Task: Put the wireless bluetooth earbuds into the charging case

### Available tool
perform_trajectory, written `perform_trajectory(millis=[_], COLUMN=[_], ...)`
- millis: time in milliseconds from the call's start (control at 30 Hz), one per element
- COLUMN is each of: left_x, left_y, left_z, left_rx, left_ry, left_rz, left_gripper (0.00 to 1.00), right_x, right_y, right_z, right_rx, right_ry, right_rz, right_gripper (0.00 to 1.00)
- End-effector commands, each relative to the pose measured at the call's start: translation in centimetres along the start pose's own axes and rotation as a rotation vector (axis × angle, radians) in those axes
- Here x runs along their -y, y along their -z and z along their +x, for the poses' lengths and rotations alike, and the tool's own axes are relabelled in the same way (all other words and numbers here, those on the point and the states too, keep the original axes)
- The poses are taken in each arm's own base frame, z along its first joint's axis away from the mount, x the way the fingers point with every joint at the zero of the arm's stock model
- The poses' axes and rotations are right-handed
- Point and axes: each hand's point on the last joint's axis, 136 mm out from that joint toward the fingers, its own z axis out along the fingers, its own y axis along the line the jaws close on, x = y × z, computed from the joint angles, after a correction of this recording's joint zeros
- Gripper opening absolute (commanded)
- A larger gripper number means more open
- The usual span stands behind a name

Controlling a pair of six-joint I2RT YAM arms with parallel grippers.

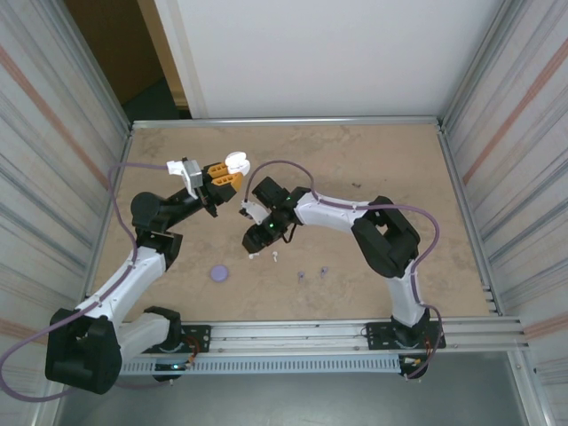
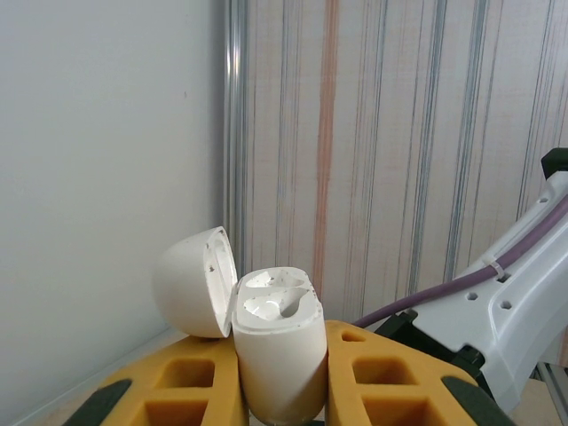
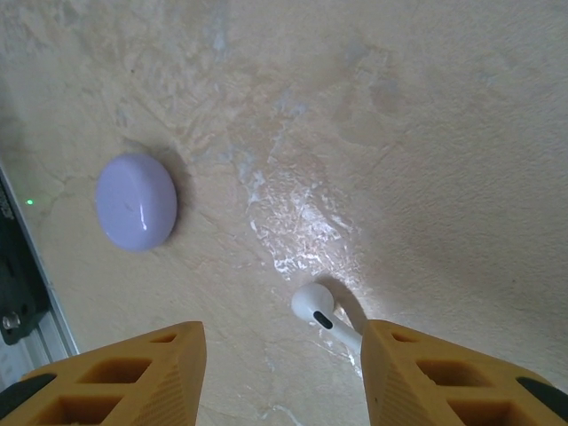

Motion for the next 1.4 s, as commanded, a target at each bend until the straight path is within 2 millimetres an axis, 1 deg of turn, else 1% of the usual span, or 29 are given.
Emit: perform_trajectory(millis=[0, 267, 600, 800, 1067, 1367], left_x=[0.6, 0.5, 0.4, 0.4, 0.4, 0.3], left_y=[0.4, 0.3, 0.3, 0.2, 0.1, 0.1], left_z=[-1.0, -0.8, -0.8, -0.8, -0.7, -0.7], left_rx=[0.027, 0.027, 0.027, 0.027, 0.025, 0.024], left_ry=[-0.026, -0.020, -0.016, -0.014, -0.009, -0.007], left_rz=[0.016, 0.016, 0.015, 0.018, 0.018, 0.017], left_gripper=[0.00, 0.00, 0.00, 0.00, 0.00, 0.00], right_x=[0.2, 0.5, 0.8, 0.7, 0.8, 1.2], right_y=[-0.9, -2.0, -2.7, -3.3, -3.5, -3.6], right_z=[0.8, 1.1, 1.3, 1.7, 2.4, 2.8], right_rx=[-0.055, -0.097, -0.128, -0.151, -0.178, -0.197], right_ry=[0.020, 0.033, 0.042, 0.046, 0.045, 0.043], right_rz=[0.023, 0.057, 0.074, 0.073, 0.074, 0.087], right_gripper=[0.48, 0.48, 0.48, 0.43, 0.39, 0.32])
